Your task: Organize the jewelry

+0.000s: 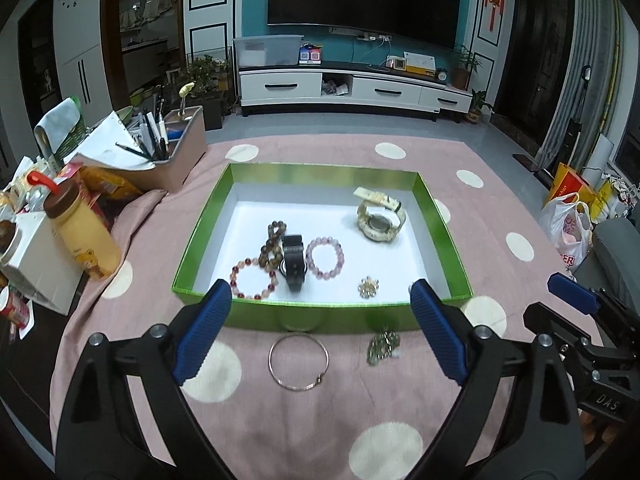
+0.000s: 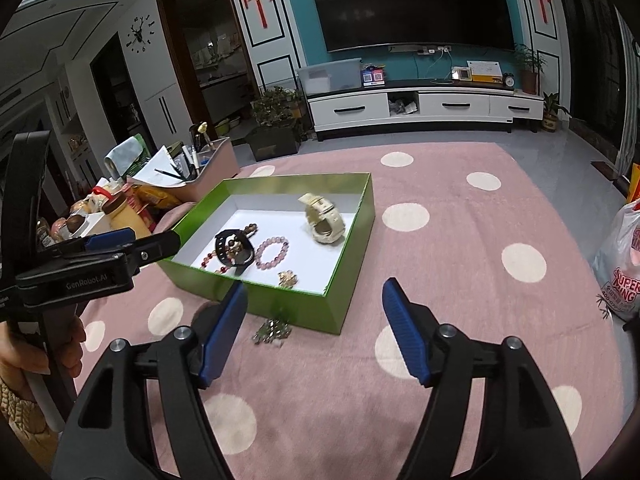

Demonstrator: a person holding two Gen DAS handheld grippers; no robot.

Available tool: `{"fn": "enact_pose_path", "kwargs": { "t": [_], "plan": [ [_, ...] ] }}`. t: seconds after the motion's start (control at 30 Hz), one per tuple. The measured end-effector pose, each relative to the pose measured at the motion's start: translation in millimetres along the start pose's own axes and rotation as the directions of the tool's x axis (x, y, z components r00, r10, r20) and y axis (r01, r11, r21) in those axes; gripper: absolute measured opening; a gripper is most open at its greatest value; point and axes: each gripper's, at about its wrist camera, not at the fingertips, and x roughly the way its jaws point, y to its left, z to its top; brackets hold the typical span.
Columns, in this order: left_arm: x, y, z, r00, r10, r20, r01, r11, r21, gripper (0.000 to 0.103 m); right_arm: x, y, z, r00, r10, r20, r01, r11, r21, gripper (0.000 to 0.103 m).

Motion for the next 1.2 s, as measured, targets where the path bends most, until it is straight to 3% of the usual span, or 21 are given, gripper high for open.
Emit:
{"fn": "enact_pose_path", "kwargs": {
  "t": [0.33,0.57,0.87,1.2],
  "plan": [
    [-15.6,2.7,-23.9,1.000,0.029,-0.006,-0.029,1.000,-0.007,0.093,-7.5,16.4,-13.3,1.000,0.021,-0.014,-0.022,0.999,-0.027,0.070],
    [-10.1,26.4,-49.1,0.998,0.048,-0.051,-0.051,0.997,-0.060,0.094,-0.8,24.9,-27.0,0.998,0.030,-0.056,-0.032,0.999,-0.040,0.070],
    [14.0,66.8,-92.6,0.988,0.026,-0.154,-0.052,0.985,-0.165,0.094,30.6,37.0,-55.2,0.986,0.035,-0.161,-0.048,0.996,-0.075,0.070],
    [35.3,68.7,-95.8,0.983,0.022,-0.182,-0.053,0.985,-0.164,0.094,62.6,41.8,-64.2,0.974,0.046,-0.220,-0.065,0.995,-0.082,0.070]
  ]
}}
